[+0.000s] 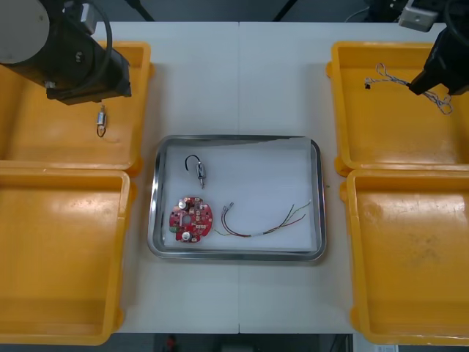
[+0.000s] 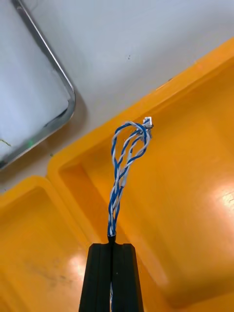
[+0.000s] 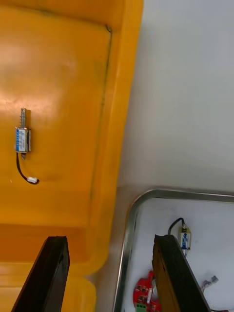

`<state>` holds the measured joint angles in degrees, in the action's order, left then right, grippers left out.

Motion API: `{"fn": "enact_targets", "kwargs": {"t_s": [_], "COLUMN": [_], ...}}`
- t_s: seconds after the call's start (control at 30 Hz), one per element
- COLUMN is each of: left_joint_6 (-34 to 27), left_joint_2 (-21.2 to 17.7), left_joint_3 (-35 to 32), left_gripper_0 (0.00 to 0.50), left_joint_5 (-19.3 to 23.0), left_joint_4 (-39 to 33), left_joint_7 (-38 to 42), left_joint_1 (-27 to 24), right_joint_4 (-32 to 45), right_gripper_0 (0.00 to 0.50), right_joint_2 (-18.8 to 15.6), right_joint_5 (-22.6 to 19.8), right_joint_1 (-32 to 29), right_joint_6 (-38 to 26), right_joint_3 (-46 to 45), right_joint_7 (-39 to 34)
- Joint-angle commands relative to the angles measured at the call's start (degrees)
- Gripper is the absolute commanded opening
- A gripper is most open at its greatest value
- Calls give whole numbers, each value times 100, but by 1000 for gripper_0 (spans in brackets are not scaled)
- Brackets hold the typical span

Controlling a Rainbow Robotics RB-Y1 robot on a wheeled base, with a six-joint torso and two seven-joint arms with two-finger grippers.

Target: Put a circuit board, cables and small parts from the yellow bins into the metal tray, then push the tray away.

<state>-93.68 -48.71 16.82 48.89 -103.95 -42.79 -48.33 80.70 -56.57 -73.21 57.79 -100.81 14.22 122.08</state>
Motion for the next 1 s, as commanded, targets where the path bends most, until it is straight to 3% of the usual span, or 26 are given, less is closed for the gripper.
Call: {"fn": "enact_targets", "kwargs": {"t_s": [0.03, 0.23, 0.5, 0.73, 1.0], "left_joint_6": [306, 622, 886, 1501, 2187], "left_joint_2": [-306, -332, -341, -341, -341], "left_joint_3": [-118, -118, -109, 93, 533], "left_gripper_0": [500, 500, 500, 500, 500], "left_joint_5": [-55, -196, -302, -310, -363], "left_joint_4": [358, 1052, 1764, 2318, 2714], "left_joint_7": [78, -625, -1539, -1943, -1952], "left_joint_1": [-256, -256, -256, -256, -256], "right_joint_4": [569, 1184, 1984, 2292, 2476], "right_gripper_0": [0, 0, 0, 0, 0], "right_joint_2": [173, 507, 700, 929, 1122], "right_joint_5": [-9, -62, 53, 299, 993], "right_joint_1": [198, 198, 198, 198, 198], "right_joint_6": [-123, -123, 325, 940, 1459], "right_joint_3": [-183, -7, 740, 1557, 2489], "right_joint_7": [-518, -1292, -1995, -1942, -1722]}}
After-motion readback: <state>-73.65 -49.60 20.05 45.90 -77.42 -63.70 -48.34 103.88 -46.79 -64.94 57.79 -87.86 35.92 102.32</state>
